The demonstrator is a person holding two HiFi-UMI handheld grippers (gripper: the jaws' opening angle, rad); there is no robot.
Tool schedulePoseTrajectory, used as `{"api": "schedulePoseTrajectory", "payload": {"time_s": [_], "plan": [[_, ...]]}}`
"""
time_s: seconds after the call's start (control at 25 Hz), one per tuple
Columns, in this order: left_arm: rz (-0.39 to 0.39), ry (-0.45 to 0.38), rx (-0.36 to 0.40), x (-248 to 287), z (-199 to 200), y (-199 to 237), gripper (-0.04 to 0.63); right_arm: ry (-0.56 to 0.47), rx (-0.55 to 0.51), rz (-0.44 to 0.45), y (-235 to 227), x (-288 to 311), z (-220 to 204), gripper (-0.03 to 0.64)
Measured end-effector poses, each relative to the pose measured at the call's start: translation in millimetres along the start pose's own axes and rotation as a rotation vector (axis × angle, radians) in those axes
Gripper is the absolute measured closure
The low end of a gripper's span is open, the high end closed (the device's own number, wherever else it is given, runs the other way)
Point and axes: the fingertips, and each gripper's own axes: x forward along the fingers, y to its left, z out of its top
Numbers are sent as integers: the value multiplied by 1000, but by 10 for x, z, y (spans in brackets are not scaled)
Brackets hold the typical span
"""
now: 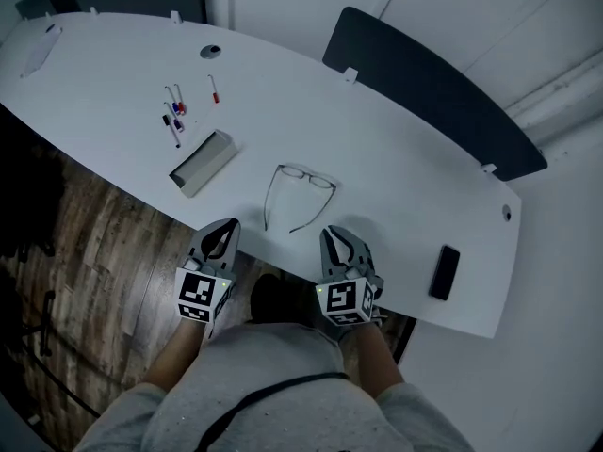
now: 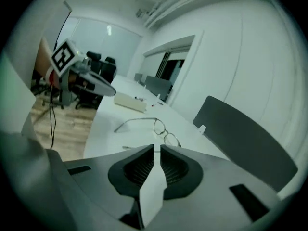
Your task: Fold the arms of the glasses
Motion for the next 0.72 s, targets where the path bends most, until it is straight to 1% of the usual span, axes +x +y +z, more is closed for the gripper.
{"api": "schedulePoseTrajectory", "payload": {"time_s": [0.04,0.08,0.12,0.2,0.32,0.4,0.48,0.56,0.72], "plan": [[2,6,-1,44,-15,27,578,34,-70,-1,-42,60,-67,566],[7,12,0,88,-28,57,578,67,-129,0,-83,121,-136,494],[13,18,1,129,-40,89,578,94,-182,0,-129,179,-196,476],[26,31,3,200,-62,147,578,131,-299,-10,-216,279,-275,462],[43,50,0,276,-96,210,578,170,-542,-41,-297,424,-353,437],[53,58,-3,322,-110,250,578,185,-679,-65,-320,533,-384,430],[61,63,-3,381,-116,285,578,179,-762,-71,-318,634,-391,425],[65,67,-7,443,-124,305,578,160,-815,-61,-298,714,-397,425],[79,77,-40,551,-142,356,578,110,-867,-57,-265,815,-374,426]]}}
